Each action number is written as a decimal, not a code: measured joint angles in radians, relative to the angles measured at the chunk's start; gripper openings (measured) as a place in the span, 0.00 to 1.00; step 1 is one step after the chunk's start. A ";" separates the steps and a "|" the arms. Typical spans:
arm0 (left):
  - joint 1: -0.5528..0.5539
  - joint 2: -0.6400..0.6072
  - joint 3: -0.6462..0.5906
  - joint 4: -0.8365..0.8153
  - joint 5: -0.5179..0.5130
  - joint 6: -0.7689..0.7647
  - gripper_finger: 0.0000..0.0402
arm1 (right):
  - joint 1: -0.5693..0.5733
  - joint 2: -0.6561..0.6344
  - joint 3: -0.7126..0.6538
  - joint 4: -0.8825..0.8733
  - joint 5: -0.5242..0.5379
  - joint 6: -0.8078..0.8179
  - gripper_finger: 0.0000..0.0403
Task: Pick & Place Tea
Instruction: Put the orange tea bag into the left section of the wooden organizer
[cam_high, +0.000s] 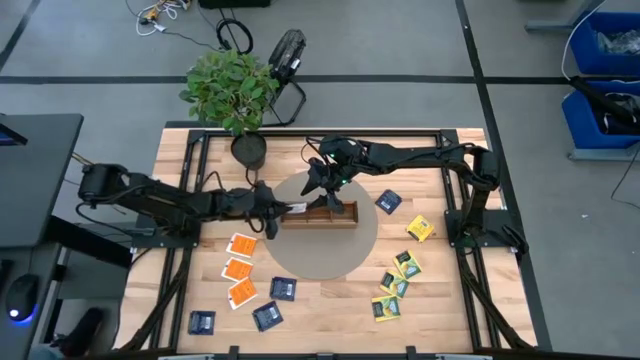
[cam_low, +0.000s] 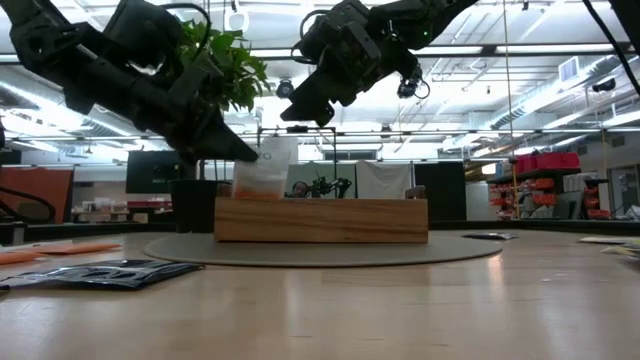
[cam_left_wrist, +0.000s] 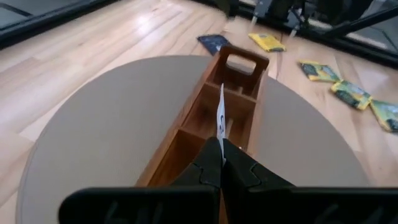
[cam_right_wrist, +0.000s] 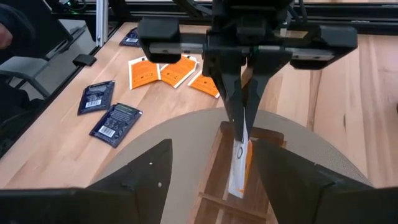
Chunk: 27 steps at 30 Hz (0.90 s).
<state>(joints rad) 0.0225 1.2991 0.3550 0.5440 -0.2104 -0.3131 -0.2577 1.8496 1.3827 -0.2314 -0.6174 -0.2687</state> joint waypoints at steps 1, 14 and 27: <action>0.000 0.010 0.000 0.012 -0.003 0.007 0.00 | 0.000 0.000 0.000 0.000 0.000 0.000 0.59; 0.038 0.111 0.001 0.088 -0.017 0.044 0.00 | 0.000 0.000 0.000 0.004 0.000 -0.002 0.59; 0.047 0.142 0.001 0.120 -0.014 0.063 0.01 | -0.001 0.000 0.000 -0.039 0.220 -0.036 0.59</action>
<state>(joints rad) 0.0692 1.4414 0.3557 0.6642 -0.2249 -0.2501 -0.2584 1.8498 1.3827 -0.2704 -0.3970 -0.3046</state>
